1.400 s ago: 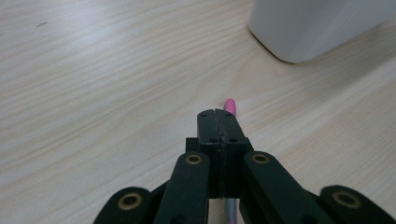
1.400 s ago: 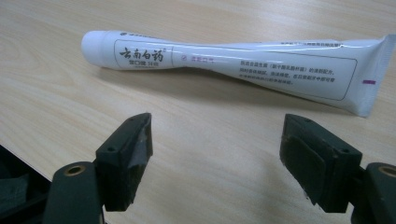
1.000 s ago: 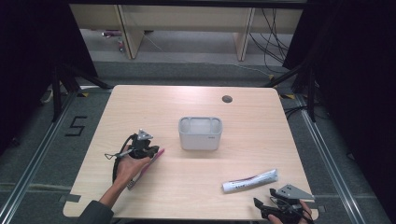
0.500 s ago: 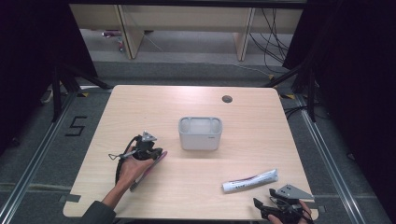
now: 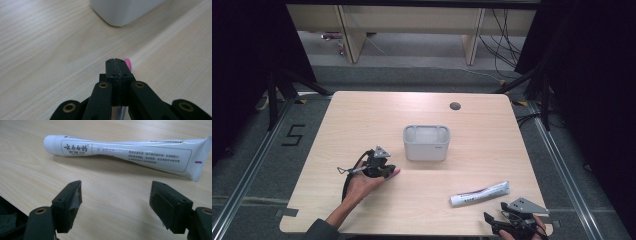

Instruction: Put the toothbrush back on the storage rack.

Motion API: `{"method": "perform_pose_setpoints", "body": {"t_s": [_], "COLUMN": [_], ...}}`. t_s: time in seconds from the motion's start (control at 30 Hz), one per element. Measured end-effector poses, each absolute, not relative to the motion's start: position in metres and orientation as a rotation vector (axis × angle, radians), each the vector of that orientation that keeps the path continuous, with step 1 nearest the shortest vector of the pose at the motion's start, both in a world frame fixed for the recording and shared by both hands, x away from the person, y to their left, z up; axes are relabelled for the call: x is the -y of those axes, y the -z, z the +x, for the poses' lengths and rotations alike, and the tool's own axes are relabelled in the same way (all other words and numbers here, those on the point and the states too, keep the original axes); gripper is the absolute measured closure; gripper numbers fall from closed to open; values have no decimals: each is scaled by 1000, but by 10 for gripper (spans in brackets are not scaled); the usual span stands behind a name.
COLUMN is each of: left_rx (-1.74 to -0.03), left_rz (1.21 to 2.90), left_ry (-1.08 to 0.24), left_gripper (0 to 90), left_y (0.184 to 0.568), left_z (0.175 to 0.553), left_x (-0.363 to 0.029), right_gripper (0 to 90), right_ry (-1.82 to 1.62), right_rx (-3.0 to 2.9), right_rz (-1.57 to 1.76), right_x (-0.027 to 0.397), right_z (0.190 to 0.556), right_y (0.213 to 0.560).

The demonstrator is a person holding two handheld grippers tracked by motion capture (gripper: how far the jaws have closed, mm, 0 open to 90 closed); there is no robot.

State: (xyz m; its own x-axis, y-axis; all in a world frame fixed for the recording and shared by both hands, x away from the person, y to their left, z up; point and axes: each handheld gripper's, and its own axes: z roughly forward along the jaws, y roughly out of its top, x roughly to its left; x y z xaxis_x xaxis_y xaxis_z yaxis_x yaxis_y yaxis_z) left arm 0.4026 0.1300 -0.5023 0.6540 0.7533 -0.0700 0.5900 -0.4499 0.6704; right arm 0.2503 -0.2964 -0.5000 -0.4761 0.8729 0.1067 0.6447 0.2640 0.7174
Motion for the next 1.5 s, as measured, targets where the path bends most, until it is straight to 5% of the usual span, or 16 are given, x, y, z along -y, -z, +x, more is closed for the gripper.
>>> {"method": "perform_pose_setpoints", "body": {"t_s": [0.7,1.5], "left_rx": [-812,-759], "left_rz": [2335,2383], "left_ry": [-232,-188], "left_gripper": [895,891], "left_y": [497,496], "left_z": [348,298], "left_x": [-109,-150], "right_gripper": [269,272], "right_ry": [-1041,-1036], "right_rx": [-2208,-2218], "right_rz": [1422,1394], "right_x": [295,295], "right_z": [249,250], "right_y": [500,499]}}
